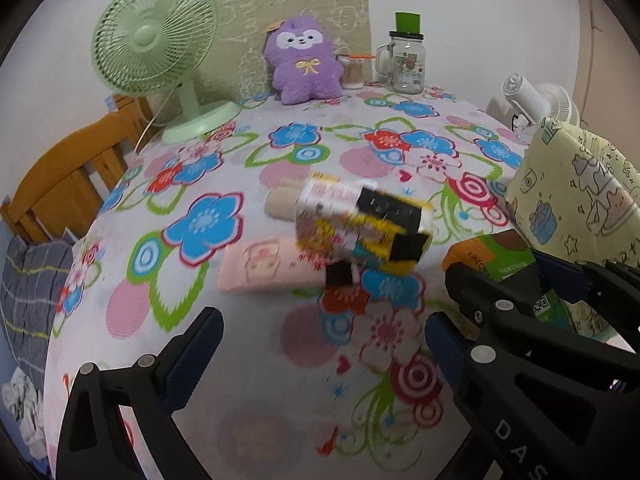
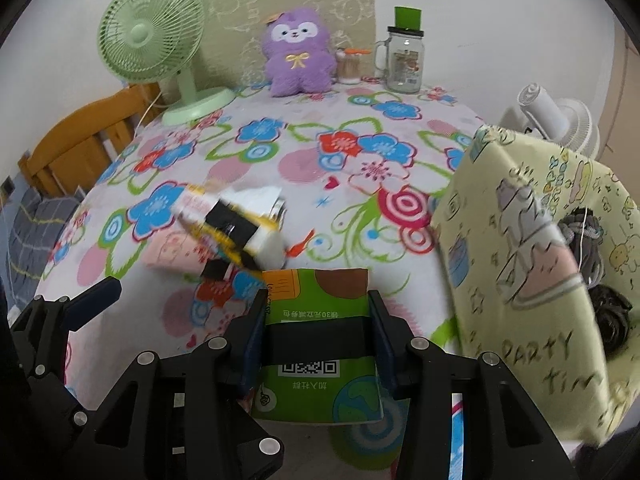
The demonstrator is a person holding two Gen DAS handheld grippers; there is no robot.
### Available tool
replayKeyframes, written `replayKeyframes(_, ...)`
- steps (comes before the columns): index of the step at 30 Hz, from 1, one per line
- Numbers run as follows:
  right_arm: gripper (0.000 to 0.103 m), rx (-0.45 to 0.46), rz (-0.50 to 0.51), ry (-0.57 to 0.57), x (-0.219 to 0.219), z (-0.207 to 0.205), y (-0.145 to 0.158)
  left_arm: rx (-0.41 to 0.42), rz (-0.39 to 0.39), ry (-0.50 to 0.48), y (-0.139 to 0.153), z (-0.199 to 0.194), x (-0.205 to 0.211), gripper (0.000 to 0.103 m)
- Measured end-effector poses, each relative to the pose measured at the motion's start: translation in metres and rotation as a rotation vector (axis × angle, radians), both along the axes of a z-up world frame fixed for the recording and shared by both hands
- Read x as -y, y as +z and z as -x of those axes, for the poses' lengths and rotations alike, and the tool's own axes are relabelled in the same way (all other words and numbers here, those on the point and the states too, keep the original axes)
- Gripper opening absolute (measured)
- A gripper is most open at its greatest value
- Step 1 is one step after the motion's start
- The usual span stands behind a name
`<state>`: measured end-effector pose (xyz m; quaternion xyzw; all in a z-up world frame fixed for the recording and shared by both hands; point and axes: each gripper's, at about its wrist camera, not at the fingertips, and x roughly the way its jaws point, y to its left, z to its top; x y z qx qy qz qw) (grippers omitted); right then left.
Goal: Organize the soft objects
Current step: 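Grasp the white-and-yellow wipes packet with the left gripper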
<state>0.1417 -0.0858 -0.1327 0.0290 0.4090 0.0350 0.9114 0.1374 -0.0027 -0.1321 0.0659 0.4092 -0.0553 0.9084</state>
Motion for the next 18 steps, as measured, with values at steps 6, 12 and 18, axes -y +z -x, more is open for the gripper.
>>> replayKeyframes(6, 0.049, 0.008, 0.003, -0.030, 0.008, -0.012, 0.004, 0.002, 0.001, -0.029, 0.003, -0.016, 0.007, 0.102)
replayKeyframes(12, 0.050, 0.006, -0.012, -0.063, 0.015, -0.025, 0.003, 0.004, -0.001, -0.047, 0.002, -0.032, 0.013, 0.102)
replayKeyframes(18, 0.050, 0.006, -0.021, -0.077, 0.017, -0.035, 0.002, -0.013, 0.002, -0.048, 0.000, -0.043, 0.015, 0.100)
